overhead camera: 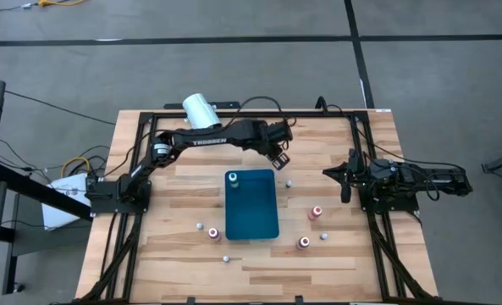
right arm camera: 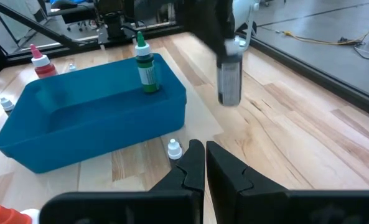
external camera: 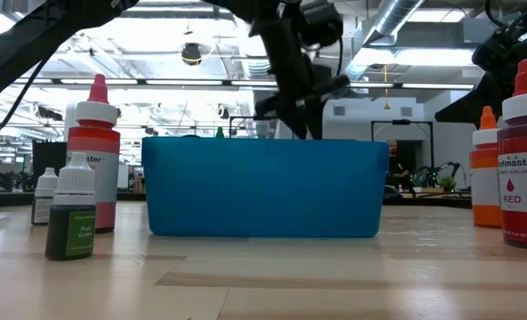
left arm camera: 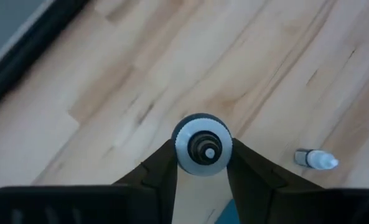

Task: Pick & Place food coloring
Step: Put the large black food coloring bottle into the blue bin

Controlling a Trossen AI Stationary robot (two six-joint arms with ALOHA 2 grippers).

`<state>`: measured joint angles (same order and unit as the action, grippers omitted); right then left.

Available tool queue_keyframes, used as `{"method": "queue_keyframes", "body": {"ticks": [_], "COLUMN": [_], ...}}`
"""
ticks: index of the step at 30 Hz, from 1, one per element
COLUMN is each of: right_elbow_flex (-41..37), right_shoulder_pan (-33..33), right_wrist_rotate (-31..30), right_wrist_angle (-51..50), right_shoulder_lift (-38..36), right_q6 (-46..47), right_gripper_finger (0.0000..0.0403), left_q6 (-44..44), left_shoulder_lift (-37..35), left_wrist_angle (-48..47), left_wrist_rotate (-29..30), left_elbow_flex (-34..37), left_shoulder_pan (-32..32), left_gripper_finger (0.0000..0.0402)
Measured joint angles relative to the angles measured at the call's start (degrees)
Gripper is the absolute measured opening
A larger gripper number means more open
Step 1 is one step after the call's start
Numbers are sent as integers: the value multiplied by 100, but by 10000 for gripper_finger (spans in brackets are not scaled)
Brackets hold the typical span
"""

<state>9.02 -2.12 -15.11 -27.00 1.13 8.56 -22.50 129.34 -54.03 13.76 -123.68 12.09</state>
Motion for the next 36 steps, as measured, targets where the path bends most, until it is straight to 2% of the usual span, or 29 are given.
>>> {"method": "queue_keyframes", "body": {"ticks": [7,9,17,36], "right_elbow_flex": [0,0,0,0], "right_shoulder_pan": [1,1,1,-1], "right_wrist_rotate": [0,0,0,0], "right_wrist_angle": [0,-2,-4,-44], "right_shoulder_lift": [0,0,0,0], "right_q6": [0,0,0,0], "right_gripper_finger": [7,7,7,7], "left_q6": [212,241,111,-705], "left_shoulder_lift": [-28,-268,-795,-1690], "left_wrist_angle": [-874,-757,-1453,-2394], "left_wrist_rotate": [-35,-60,-103,-111], "left_elbow_flex": [-1147,-1014,-1127,-1132], "left_shoulder_pan": [71,67,-12,-773], "left_gripper_finger": [106,107,106,108]}}
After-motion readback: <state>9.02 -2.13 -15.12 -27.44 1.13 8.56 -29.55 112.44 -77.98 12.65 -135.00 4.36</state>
